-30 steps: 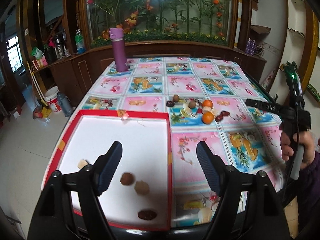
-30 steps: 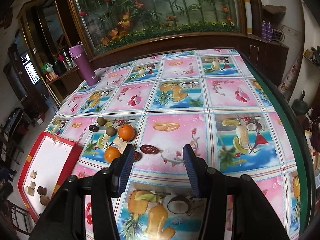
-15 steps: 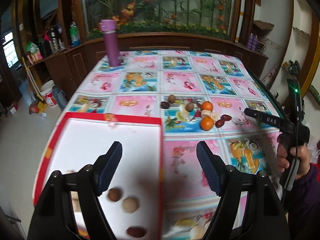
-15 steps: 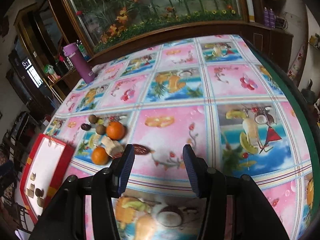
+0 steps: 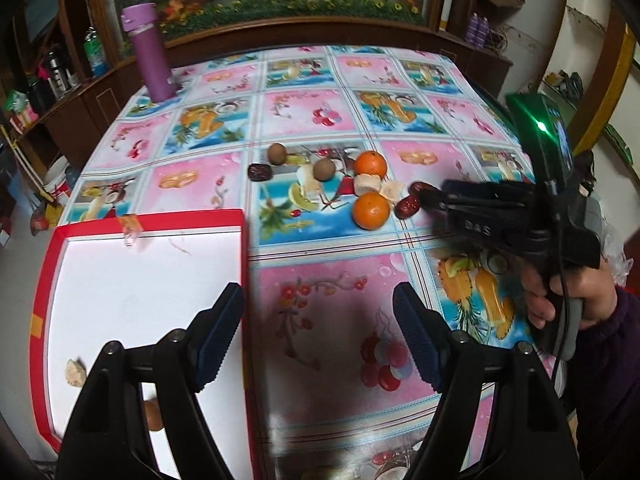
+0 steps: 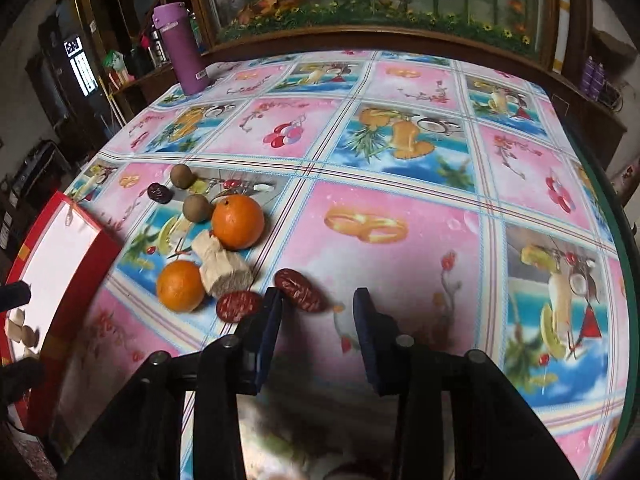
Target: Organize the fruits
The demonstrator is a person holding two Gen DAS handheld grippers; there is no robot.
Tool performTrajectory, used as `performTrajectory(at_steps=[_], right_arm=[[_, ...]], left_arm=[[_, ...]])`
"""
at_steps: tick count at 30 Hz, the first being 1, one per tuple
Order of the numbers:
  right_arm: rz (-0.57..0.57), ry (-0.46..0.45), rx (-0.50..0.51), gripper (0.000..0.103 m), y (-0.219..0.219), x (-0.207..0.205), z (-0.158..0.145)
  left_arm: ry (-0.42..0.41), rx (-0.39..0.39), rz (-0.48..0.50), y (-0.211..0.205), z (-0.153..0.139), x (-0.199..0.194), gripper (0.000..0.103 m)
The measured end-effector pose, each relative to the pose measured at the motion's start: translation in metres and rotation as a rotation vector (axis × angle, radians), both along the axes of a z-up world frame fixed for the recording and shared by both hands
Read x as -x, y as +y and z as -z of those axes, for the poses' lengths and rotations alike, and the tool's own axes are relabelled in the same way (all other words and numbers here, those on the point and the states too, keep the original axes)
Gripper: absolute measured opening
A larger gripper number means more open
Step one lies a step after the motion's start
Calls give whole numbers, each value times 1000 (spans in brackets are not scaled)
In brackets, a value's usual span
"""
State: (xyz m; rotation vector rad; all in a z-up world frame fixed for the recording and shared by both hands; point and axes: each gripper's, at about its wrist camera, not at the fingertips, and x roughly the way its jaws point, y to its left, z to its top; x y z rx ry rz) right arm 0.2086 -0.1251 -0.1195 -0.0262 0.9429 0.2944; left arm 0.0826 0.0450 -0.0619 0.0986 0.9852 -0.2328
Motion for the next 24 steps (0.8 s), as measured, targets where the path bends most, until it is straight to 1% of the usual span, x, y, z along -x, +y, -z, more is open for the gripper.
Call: performTrajectory(at_steps=[3,4,5,6,7,8,9,11,14,16,20,21,22,23,24], right_arm=[[-14,-17,27,35,5,-5,0],[-12,-26,31,29,5,-5,1],[-14,-39,39,17,5,-5,1],[-17,-46,46,14,5,-5,2],[-20,-47,34,14,1,-6,2],[-13,-35,-8,14,-7,-7,1],[1,-29,-29,14,-12,-8,1],[56,-23,-81,14,-32,-13,-2],[132,-23,-207,14,-63,-17,-14],[157,-37,-236,14,-74,-16,-19],[204,-33,-251,14,-91,-18,-19],[218,-24,-262,14,-95,-20,-18],[231,-13,-284,14,-99,-22,-18],[231,-8,-294,14,-100,-21,-18],[232,-8,-298,14,-101,-21,-18]], left_arm=[[21,0,6,-5,4,-8,77],[29,-3,9,-9,5,-11,77],[37,-7,10,-11,7,-13,77],[46,-9,16,-16,9,-15,77],[51,-10,22,-20,11,-17,77],[57,-10,28,-24,12,-18,77],[62,-9,30,-28,14,-20,77],[77,-2,39,-40,17,-22,77],[94,6,66,-61,23,-27,77],[112,15,81,-74,31,-36,75],[157,26,77,-86,48,-62,61],[164,22,71,-87,51,-66,60],[136,6,70,-90,50,-69,60],[135,8,80,-93,50,-72,60],[138,27,89,-95,49,-75,59]])
